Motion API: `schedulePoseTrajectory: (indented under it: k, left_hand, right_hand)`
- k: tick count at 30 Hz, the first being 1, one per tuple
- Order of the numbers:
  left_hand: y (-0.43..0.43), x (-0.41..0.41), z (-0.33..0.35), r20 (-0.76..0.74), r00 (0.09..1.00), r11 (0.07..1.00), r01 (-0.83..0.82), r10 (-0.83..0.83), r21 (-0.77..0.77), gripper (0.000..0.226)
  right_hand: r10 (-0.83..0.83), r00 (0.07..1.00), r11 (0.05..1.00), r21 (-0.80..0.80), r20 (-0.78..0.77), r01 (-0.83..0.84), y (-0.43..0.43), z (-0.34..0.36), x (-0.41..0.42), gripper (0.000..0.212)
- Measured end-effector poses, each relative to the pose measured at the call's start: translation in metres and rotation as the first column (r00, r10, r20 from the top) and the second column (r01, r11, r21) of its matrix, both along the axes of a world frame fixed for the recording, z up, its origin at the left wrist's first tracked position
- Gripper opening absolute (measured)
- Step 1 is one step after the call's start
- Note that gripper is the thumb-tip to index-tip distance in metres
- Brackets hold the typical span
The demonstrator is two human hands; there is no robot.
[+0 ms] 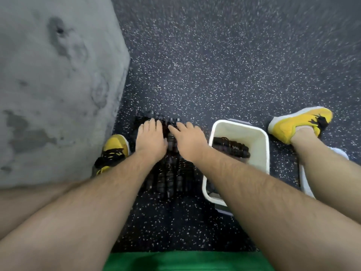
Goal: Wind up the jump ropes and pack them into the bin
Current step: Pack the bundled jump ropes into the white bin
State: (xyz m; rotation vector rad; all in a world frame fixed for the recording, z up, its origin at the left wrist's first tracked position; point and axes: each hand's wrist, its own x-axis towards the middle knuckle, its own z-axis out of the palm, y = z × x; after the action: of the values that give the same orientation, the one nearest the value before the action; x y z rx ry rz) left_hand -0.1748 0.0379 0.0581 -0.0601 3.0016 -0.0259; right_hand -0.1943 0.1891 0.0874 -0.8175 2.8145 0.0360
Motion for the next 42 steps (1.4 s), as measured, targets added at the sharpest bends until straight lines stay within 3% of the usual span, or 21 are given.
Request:
schedulePoseTrajectory:
  k: [5, 9, 14, 18, 22, 27, 31, 42]
  left_hand:
    - [-0.040, -0.017, -0.020, 0.198, 0.951, 0.967, -0.250, 0.237, 0.046, 0.088]
    - [-0.044, -0.024, -0.046, 0.321, 0.882, 0.904, -0.404, 0.344, 0.141, 0.093]
    - [-0.043, -0.022, -0.054, 0.229, 0.875, 0.829, -0.480, 0.428, 0.287, 0.083]
    - [-0.042, -0.012, -0.042, 0.038, 0.963, 0.889, -0.260, 0.266, 0.377, 0.082]
    - [-0.027, -0.005, -0.014, -0.033, 0.995, 0.876, -0.072, 0.099, 0.476, 0.080]
    - [0.016, -0.004, 0.023, -0.148, 0.983, 0.838, 0.173, -0.111, 0.517, 0.078]
    - [0.064, -0.005, 0.035, -0.208, 0.946, 0.808, 0.321, -0.249, 0.494, 0.079]
    - [0.179, -0.025, 0.015, -0.072, 0.877, 0.746, 0.446, -0.476, 0.494, 0.075]
  right_hand:
    - [0.074, 0.994, 0.995, 0.063, 0.077, -0.079, -0.058, -0.017, -0.034, 0.074]
    - [0.126, 0.987, 0.982, 0.127, 0.095, -0.137, -0.075, -0.029, -0.051, 0.079]
    - [0.136, 0.986, 0.982, 0.115, 0.101, -0.147, -0.073, -0.034, -0.052, 0.082]
    - [0.138, 0.990, 0.990, 0.013, -0.006, -0.138, -0.061, -0.028, -0.043, 0.080]
    - [0.117, 0.992, 0.989, -0.080, -0.044, -0.121, -0.030, -0.008, -0.031, 0.079]
    - [0.006, 0.996, 0.985, -0.170, -0.085, -0.021, 0.034, 0.023, -0.019, 0.084]
    - [-0.063, 0.983, 0.984, -0.177, -0.173, 0.032, 0.092, 0.041, -0.008, 0.075]
    - [-0.324, 0.946, 0.935, -0.158, -0.025, 0.316, 0.196, 0.008, 0.008, 0.077]
